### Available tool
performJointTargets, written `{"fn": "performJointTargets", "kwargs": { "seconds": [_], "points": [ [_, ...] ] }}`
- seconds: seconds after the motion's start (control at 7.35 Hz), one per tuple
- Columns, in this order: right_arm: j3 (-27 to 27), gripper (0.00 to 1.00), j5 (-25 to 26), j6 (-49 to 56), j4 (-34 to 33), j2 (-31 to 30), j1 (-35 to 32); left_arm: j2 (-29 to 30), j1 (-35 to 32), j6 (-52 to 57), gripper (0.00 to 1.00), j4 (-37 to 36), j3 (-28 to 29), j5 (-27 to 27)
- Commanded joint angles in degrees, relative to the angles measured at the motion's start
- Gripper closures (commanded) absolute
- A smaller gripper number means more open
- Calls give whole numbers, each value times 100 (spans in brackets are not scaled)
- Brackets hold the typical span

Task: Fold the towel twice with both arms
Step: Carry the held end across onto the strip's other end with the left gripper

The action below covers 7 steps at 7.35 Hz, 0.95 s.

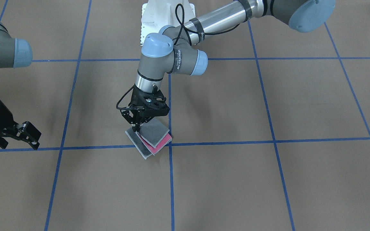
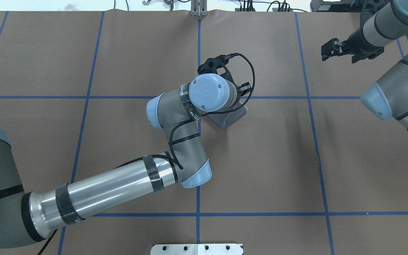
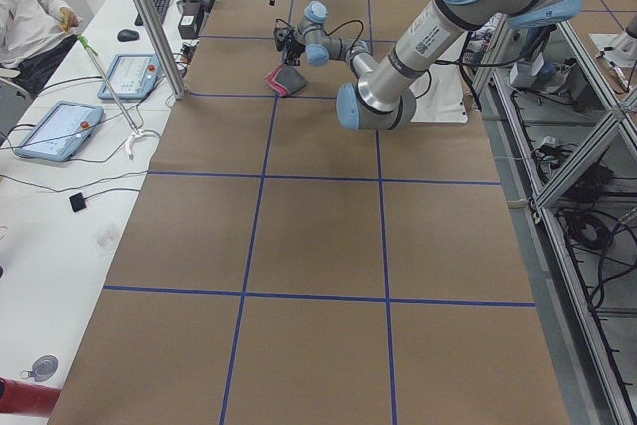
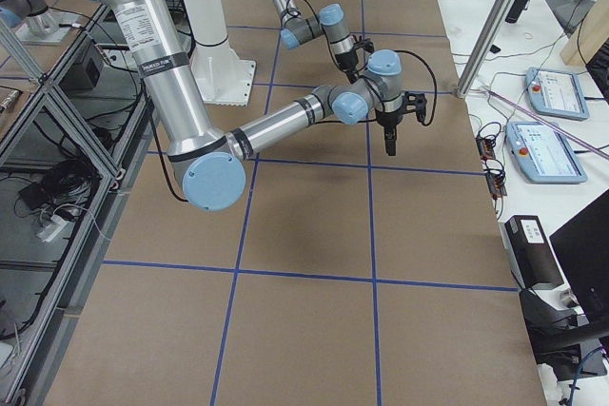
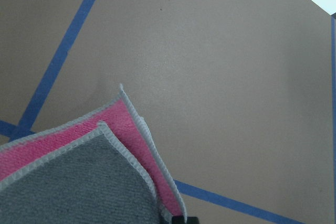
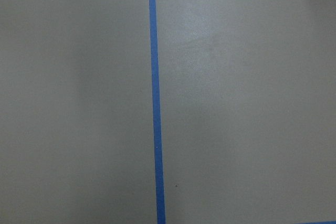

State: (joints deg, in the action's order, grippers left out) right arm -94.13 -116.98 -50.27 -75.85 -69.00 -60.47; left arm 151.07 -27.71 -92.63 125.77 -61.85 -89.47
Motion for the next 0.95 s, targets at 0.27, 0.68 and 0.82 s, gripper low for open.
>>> {"fn": "performJointTargets", "kwargs": {
  "seconds": [0.27,0.68,0.82],
  "points": [
    [9,0,0,-9,0,0,0,150,37,263,100,9,200,0],
    [9,0,0,-9,0,0,0,212,73,263,100,0,253,9],
    [9,0,0,-9,0,0,0,212,81,263,100,0,279,9]
  ]
}}
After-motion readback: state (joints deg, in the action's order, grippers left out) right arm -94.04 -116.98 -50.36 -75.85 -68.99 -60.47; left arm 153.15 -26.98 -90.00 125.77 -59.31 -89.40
